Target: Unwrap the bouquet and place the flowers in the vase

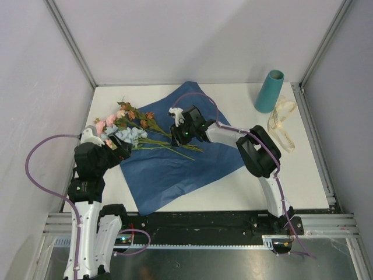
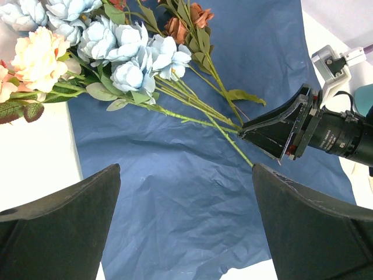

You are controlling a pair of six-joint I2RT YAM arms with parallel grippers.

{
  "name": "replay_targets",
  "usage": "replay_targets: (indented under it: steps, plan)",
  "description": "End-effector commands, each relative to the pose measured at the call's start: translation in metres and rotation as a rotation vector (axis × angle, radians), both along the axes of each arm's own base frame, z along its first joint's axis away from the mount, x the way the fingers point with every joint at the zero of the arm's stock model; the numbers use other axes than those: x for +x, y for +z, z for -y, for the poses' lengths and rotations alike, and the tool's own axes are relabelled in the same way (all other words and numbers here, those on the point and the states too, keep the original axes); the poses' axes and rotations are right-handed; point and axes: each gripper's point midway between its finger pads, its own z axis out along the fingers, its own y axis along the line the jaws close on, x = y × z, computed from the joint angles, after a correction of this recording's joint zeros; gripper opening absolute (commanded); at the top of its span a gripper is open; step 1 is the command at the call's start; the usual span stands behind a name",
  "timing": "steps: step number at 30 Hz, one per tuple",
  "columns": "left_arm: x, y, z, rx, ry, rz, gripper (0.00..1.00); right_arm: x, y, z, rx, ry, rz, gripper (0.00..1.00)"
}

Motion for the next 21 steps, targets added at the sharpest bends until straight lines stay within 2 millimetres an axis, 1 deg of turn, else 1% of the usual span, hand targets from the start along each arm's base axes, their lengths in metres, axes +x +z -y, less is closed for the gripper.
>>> replay_targets:
  steps: [1,3,5,11,21]
  plan:
    - [0.002,0.010,-0.002,-0.004,0.007,0.029,1.00,0.006,0.046,-0.012,0.050,0.011,0.065,0.40]
    - [0.002,0.010,-0.002,-0.004,0.008,0.029,0.99,0.005,0.050,-0.013,0.050,0.018,0.072,0.38]
    - [0.002,0.009,-0.002,-0.004,0.008,0.029,0.99,0.003,0.049,-0.014,0.043,0.025,0.070,0.37]
    - [0.002,0.009,-0.002,-0.004,0.008,0.028,1.00,0.001,0.040,-0.015,0.028,0.033,0.055,0.35]
    - [0.002,0.010,-0.002,-0.002,0.010,0.030,1.00,0.004,0.026,-0.015,-0.003,0.030,0.045,0.35]
